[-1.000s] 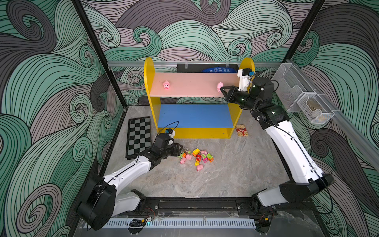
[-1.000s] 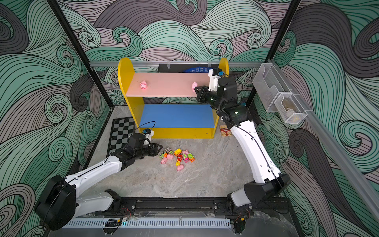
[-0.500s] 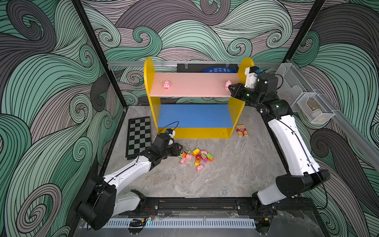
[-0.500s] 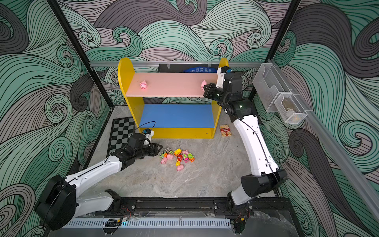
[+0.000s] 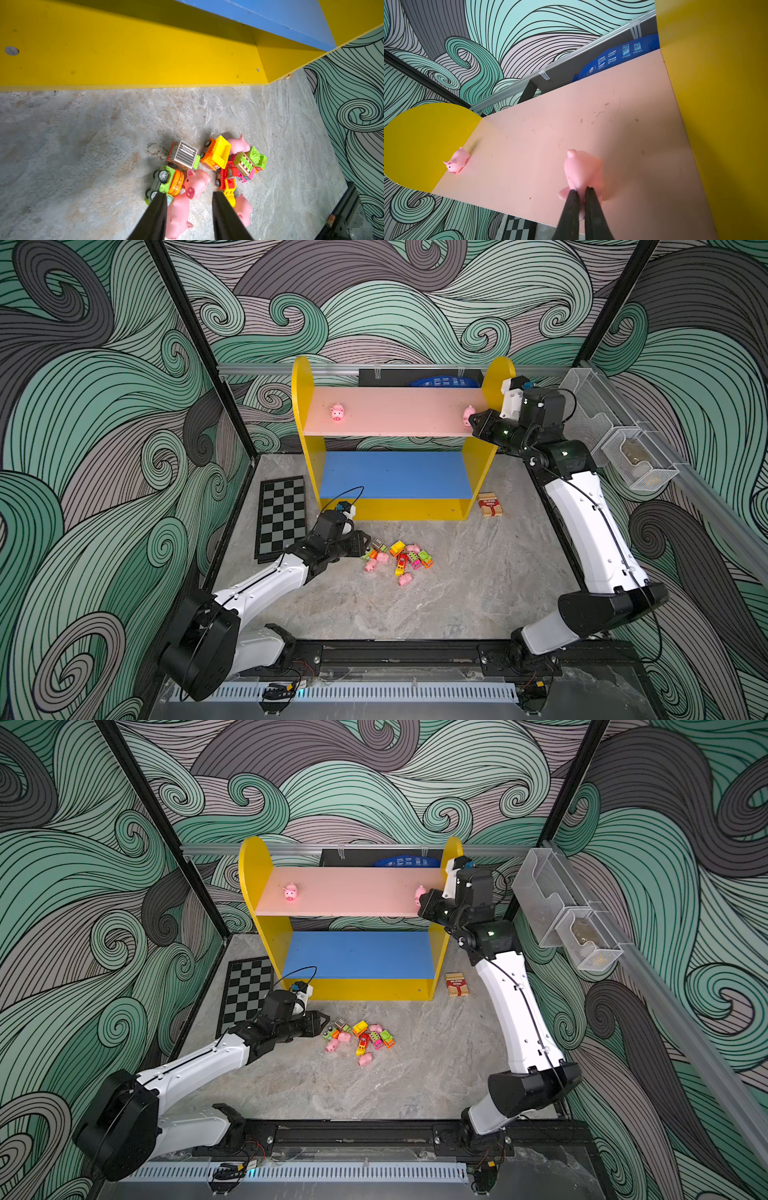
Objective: Organize plastic toys on shelves
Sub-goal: Place the plastic toy on the shelf.
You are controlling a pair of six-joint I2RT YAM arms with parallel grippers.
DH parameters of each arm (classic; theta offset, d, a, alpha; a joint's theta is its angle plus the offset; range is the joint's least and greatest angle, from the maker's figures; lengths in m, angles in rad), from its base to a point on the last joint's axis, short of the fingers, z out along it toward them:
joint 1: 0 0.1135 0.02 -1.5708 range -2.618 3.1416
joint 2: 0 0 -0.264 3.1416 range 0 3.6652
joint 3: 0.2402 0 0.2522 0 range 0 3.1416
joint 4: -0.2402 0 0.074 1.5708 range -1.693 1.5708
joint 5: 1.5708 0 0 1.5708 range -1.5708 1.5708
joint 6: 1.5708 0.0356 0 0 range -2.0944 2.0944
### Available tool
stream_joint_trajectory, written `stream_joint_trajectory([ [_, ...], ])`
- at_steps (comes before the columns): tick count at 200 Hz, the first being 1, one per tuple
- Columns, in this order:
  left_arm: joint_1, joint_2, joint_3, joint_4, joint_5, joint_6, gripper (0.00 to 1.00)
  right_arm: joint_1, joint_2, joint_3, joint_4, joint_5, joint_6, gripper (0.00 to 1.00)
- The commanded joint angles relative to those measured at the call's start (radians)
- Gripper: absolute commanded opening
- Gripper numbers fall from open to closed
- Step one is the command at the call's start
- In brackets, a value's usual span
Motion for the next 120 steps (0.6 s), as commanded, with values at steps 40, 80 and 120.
stream_joint_trajectory([
  [40, 0.009, 0.015, 0.009, 0.015, 0.022, -0.01, 0.41, -0.01, 0.023, 0.027, -0.011, 0.015, -0.011, 0.23],
  [80, 0.008, 0.019, 0.009, 0.018, 0.025, -0.012, 0.41, -0.012, 0.032, 0.05, -0.017, 0.019, -0.017, 0.33],
  [120, 0.009, 0.023, 0.011, 0.02, 0.029, -0.01, 0.4, -0.012, 0.031, 0.072, -0.025, 0.021, -0.037, 0.34],
])
